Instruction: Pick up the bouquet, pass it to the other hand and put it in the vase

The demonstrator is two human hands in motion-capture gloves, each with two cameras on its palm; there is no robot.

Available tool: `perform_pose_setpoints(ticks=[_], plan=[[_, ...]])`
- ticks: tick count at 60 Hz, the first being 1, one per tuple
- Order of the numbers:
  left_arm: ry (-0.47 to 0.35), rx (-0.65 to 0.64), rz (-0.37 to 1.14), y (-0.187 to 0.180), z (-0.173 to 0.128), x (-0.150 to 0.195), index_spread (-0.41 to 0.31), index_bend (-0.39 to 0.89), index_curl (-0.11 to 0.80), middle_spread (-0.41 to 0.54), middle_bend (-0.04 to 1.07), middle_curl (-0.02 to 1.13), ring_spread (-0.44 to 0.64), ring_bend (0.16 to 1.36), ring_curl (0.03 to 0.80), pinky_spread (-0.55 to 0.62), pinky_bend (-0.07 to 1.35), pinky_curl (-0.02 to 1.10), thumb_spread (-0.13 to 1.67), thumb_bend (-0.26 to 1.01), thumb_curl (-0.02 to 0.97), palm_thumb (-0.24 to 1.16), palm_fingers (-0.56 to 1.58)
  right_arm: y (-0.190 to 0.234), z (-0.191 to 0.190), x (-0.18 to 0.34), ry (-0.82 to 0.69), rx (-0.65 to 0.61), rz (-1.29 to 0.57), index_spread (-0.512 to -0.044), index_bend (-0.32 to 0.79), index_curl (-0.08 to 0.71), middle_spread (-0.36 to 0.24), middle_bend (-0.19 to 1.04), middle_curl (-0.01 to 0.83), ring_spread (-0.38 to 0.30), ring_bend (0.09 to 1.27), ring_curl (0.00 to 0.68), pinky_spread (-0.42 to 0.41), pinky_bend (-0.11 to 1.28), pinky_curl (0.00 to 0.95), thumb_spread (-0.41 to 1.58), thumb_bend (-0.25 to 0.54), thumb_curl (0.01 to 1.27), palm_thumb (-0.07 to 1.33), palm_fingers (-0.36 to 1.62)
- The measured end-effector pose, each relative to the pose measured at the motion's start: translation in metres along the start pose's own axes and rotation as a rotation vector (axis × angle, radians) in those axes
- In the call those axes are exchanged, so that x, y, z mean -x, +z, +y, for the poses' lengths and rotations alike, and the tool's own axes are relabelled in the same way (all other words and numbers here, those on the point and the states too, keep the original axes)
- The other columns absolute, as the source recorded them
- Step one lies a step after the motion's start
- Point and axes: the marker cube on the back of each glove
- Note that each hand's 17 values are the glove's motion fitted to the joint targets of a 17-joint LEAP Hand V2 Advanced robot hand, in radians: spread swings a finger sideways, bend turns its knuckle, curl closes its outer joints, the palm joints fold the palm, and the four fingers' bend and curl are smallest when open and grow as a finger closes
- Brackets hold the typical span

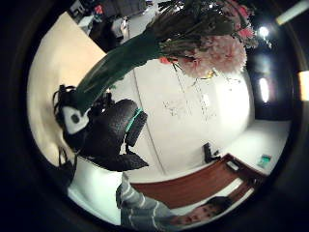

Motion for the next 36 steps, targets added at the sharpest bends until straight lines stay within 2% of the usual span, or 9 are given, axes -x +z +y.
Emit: perform_pose_setpoints(ticks=[3, 11, 15, 19, 20, 23, 26, 30, 36], plan=[[0.010, -0.030, 0.022, 0.005, -0.003, -0.003, 0.057, 0.11, 0.276, 0.176, 0.20, 0.37, 0.22, 0.55, 0.289, 0.28, 0.31, 0.35, 1.00, -0.02, 0.317, 0.32, 0.25, 0.007, 0.005, 0.003, 0.018, 0.021, -0.016, -0.196, 0.66, 0.669, -0.134, 0.97, 0.698, -0.177, 1.10, 0.634, -0.186, 0.85, 0.633, 1.09, -0.006, 0.67, 1.14, 1.33], [0.026, -0.048, 0.069, 0.015, -0.009, -0.010, 0.063, 0.11, 0.263, 0.125, 0.24, 0.38, 0.17, 0.56, 0.289, 0.23, 0.32, 0.35, 0.98, -0.03, 0.323, 0.33, 0.37, 0.015, 0.012, -0.012, 0.066, -0.020, 0.128, -0.196, 0.66, 0.671, -0.133, 0.97, 0.697, -0.177, 1.10, 0.633, -0.184, 0.85, 0.635, 1.09, -0.007, 0.70, 1.14, 1.33], [0.024, -0.061, 0.069, 0.017, -0.006, -0.015, 0.056, 0.12, 0.264, 0.095, 0.24, 0.39, 0.13, 0.56, 0.292, 0.19, 0.34, 0.36, 0.96, -0.03, 0.327, 0.33, 0.42, 0.019, 0.014, -0.031, 0.190, -0.067, 0.264, -0.196, 0.66, 0.672, -0.133, 0.97, 0.696, -0.177, 1.10, 0.632, -0.184, 0.85, 0.636, 1.09, -0.008, 0.71, 1.13, 1.33], [0.030, -0.100, 0.038, 0.016, -0.002, -0.020, 0.036, 0.10, 0.254, 0.048, 0.24, 0.39, 0.07, 0.57, 0.297, 0.10, 0.41, 0.37, 0.95, -0.03, 0.330, 0.34, 0.57, 0.039, 0.022, -0.007, -0.011, 0.004, 0.032, -0.196, 0.66, 0.672, -0.133, 0.97, 0.696, -0.177, 1.10, 0.632, -0.184, 0.85, 0.637, 1.08, -0.008, 0.72, 1.13, 1.33], [0.029, -0.118, 0.027, 0.015, -0.002, -0.020, 0.033, 0.08, 0.246, 0.028, 0.26, 0.39, 0.05, 0.58, 0.297, 0.07, 0.42, 0.37, 0.94, -0.03, 0.332, 0.35, 0.61, 0.043, 0.024, -0.005, -0.009, 0.015, 0.002, -0.196, 0.66, 0.672, -0.133, 0.97, 0.696, -0.176, 1.10, 0.632, -0.184, 0.85, 0.637, 1.08, -0.008, 0.72, 1.13, 1.33], [0.023, -0.195, -0.008, 0.011, -0.006, -0.019, 0.020, 0.06, 0.232, -0.021, 0.27, 0.40, -0.02, 0.59, 0.305, -0.02, 0.49, 0.39, 0.94, -0.02, 0.339, 0.38, 0.75, 0.048, 0.029, -0.016, 0.150, 0.007, 0.060, -0.196, 0.66, 0.673, -0.132, 0.97, 0.695, -0.176, 1.10, 0.631, -0.184, 0.85, 0.637, 1.09, -0.007, 0.73, 1.12, 1.33], [0.008, -0.269, -0.029, 0.003, -0.009, -0.018, -0.009, 0.04, 0.212, -0.098, 0.34, 0.41, -0.13, 0.61, 0.313, -0.15, 0.54, 0.39, 0.94, 0.01, 0.351, 0.44, 0.98, 0.049, 0.033, -0.025, 0.251, -0.021, 0.156, -0.196, 0.66, 0.673, -0.132, 0.97, 0.695, -0.176, 1.10, 0.631, -0.184, 0.84, 0.638, 1.09, -0.007, 0.74, 1.12, 1.33], [-0.020, -0.340, -0.009, -0.003, -0.017, -0.013, -0.094, 0.09, 0.218, -0.199, 0.45, 0.46, -0.25, 0.64, 0.345, -0.29, 0.61, 0.42, 0.94, 0.04, 0.376, 0.57, 1.29, 0.059, 0.039, -0.010, 0.165, 0.031, 0.041, -0.196, 0.66, 0.674, -0.132, 0.97, 0.694, -0.176, 1.10, 0.631, -0.184, 0.84, 0.638, 1.09, -0.007, 0.75, 1.12, 1.33], [-0.018, -0.379, -0.024, -0.014, -0.014, -0.017, -0.188, 0.21, 0.279, -0.287, 0.56, 0.52, -0.34, 0.72, 0.397, -0.37, 0.61, 0.44, 0.93, 0.04, 0.405, 0.66, 1.45, 0.065, 0.050, 0.018, -0.015, 0.075, -0.077, -0.196, 0.65, 0.674, -0.131, 0.98, 0.693, -0.176, 1.10, 0.630, -0.184, 0.84, 0.639, 1.09, -0.007, 0.76, 1.12, 1.33]])
